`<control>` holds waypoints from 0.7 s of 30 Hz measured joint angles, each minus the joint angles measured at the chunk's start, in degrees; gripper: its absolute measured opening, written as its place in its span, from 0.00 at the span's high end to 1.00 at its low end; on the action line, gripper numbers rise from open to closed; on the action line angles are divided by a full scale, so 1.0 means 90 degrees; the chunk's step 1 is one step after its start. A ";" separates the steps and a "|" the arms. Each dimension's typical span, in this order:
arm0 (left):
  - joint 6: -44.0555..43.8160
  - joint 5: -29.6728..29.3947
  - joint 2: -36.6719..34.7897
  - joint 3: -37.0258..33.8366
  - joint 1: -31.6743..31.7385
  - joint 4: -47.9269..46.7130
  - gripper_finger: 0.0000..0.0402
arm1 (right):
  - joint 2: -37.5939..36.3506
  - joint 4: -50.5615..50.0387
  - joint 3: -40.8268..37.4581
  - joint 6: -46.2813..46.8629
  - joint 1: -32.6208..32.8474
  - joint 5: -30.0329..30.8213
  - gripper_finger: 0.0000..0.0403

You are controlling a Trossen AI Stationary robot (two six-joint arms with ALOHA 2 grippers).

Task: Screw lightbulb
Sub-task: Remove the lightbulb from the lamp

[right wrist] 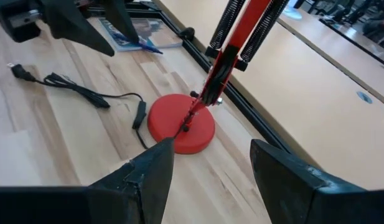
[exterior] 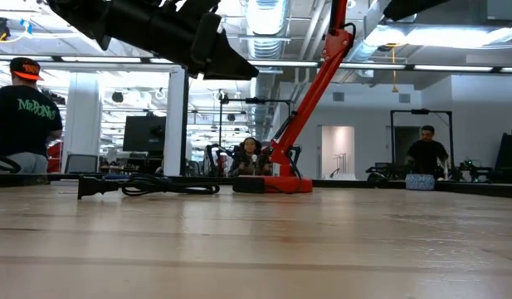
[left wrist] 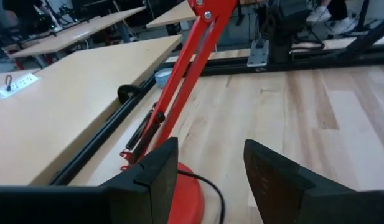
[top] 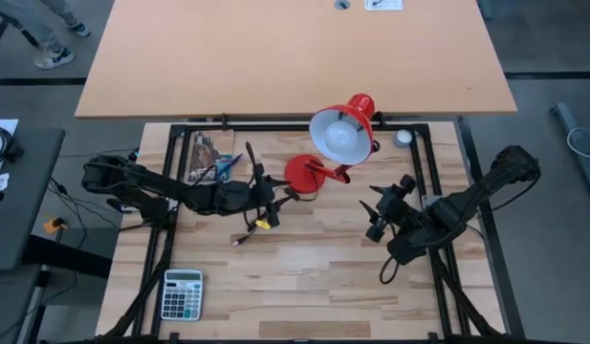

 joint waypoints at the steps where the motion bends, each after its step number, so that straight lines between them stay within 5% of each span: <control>1: -0.0096 -0.0002 0.0000 0.0001 0.0000 -0.0003 0.56 | 0.0003 0.0000 0.0000 0.0001 -0.0024 0.0000 0.44; 16: 0.0551 0.0948 0.0002 0.1287 0.0044 -0.0512 0.56 | -0.0053 0.0053 0.0000 -0.0099 -0.0016 -0.0016 0.44; 21: 0.1143 0.1365 0.0002 0.1781 0.0201 -0.0522 0.56 | -0.0055 0.0535 0.0126 -0.0928 0.0048 -0.0510 0.44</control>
